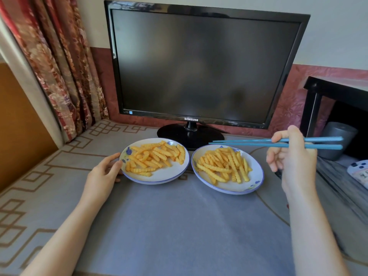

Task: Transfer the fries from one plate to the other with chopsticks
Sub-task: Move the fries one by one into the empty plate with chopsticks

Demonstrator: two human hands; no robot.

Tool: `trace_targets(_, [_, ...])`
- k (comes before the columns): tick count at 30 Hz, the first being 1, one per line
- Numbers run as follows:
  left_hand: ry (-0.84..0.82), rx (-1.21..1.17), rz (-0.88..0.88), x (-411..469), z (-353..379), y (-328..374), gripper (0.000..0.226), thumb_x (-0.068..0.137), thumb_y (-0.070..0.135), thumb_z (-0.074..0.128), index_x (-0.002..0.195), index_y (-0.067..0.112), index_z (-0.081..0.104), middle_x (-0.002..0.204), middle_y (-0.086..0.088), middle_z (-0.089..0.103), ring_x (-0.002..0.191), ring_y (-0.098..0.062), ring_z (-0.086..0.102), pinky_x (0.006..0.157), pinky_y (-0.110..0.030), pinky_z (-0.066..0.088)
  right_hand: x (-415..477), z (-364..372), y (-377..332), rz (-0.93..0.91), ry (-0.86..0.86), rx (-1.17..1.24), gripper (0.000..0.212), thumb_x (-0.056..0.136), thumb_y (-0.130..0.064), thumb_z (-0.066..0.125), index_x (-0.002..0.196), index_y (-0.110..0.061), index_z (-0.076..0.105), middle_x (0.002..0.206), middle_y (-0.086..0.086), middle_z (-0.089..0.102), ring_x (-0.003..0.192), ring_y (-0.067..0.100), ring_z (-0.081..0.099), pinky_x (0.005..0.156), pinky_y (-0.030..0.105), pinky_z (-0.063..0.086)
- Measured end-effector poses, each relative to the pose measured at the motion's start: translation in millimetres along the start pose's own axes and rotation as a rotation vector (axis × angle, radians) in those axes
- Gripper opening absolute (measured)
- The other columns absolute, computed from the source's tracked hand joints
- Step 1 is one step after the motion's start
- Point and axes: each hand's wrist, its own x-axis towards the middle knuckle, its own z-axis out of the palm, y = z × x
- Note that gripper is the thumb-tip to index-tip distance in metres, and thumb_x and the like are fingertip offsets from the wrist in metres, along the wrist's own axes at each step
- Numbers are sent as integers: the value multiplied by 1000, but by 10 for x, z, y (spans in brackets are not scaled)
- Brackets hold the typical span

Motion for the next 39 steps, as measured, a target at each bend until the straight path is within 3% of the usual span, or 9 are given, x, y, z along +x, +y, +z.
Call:
trace_targets(9, [7, 8, 7, -6, 3, 3, 30, 97, 16, 47, 126, 14, 57, 98, -6, 68, 72, -5, 59, 51, -1, 44, -457, 541, 256, 21, -403, 7, 44, 100, -33, 40, 66, -9, 52, 41, 13, 48, 28, 18, 38, 34, 14, 28])
trace_targets(12, [2, 7, 17, 1, 1, -9, 30, 97, 16, 47, 126, 13, 58, 96, -6, 69, 75, -3, 60, 52, -3, 45, -534, 606, 314, 19, -492, 24, 45, 103, -25, 37, 66, -6, 52, 43, 17, 50, 29, 17, 43, 33, 14, 30])
trace_targets(26, [7, 5, 14, -11, 4, -4, 30, 97, 16, 48, 125, 13, 58, 90, -1, 67, 75, -3, 60, 51, -2, 44, -630, 703, 488, 30, -486, 9, 41, 102, -25, 36, 73, -4, 56, 53, 21, 52, 33, 12, 48, 34, 14, 31])
trace_targets(32, [6, 2, 11, -12, 4, -1, 29, 97, 17, 48, 125, 14, 58, 84, 6, 66, 73, -4, 60, 51, -1, 44, -679, 715, 484, 7, -473, -20, 43, 102, -26, 35, 69, -7, 55, 50, 2, 54, 34, 12, 48, 35, 17, 33])
trace_targets(39, [4, 0, 12, -1, -1, -19, 30, 97, 17, 48, 125, 14, 58, 87, 4, 67, 76, -2, 60, 52, -2, 45, -615, 654, 406, 11, -374, -15, 46, 103, -26, 36, 63, -8, 51, 44, 1, 50, 32, 15, 46, 32, 19, 32])
